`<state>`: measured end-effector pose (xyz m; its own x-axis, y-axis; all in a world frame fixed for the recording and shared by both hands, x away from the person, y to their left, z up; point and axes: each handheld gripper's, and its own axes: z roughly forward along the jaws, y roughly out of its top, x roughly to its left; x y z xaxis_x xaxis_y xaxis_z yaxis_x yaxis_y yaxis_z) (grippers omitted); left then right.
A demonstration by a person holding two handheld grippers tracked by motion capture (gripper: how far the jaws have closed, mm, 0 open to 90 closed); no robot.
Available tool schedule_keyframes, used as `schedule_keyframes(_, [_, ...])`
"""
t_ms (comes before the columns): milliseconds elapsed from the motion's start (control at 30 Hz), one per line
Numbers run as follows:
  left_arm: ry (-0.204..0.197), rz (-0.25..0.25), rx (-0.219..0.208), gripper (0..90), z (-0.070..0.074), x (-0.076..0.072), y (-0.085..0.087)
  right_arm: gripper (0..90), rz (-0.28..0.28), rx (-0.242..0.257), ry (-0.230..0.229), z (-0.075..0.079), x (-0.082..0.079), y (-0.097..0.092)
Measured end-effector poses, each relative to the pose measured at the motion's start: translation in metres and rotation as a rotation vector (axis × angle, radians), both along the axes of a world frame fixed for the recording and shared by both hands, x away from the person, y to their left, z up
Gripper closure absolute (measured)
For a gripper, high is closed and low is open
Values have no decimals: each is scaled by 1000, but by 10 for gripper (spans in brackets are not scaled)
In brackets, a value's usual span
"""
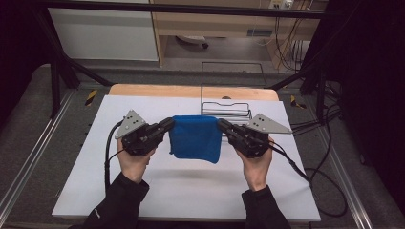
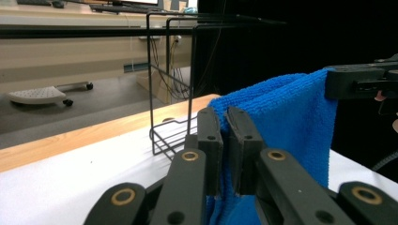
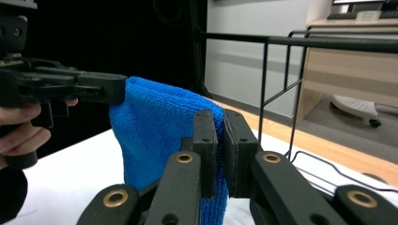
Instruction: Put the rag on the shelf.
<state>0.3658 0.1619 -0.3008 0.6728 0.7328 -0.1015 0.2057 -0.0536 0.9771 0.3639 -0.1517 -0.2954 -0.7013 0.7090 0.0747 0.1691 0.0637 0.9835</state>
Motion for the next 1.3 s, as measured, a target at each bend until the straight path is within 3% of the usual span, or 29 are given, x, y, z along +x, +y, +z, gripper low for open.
schedule_keyframes(367, [-30, -14, -60, 839, 14, 6, -19, 851, -44, 23, -57, 13, -3, -15])
schedule_keyframes(700, [-79, -20, -89, 839, 31, 11, -34, 852, -99, 61, -118, 28, -7, -28])
schedule_keyframes(1300, [-110, -28, -145, 839, 47, 29, -60, 857, -164, 84, -184, 49, -2, -44])
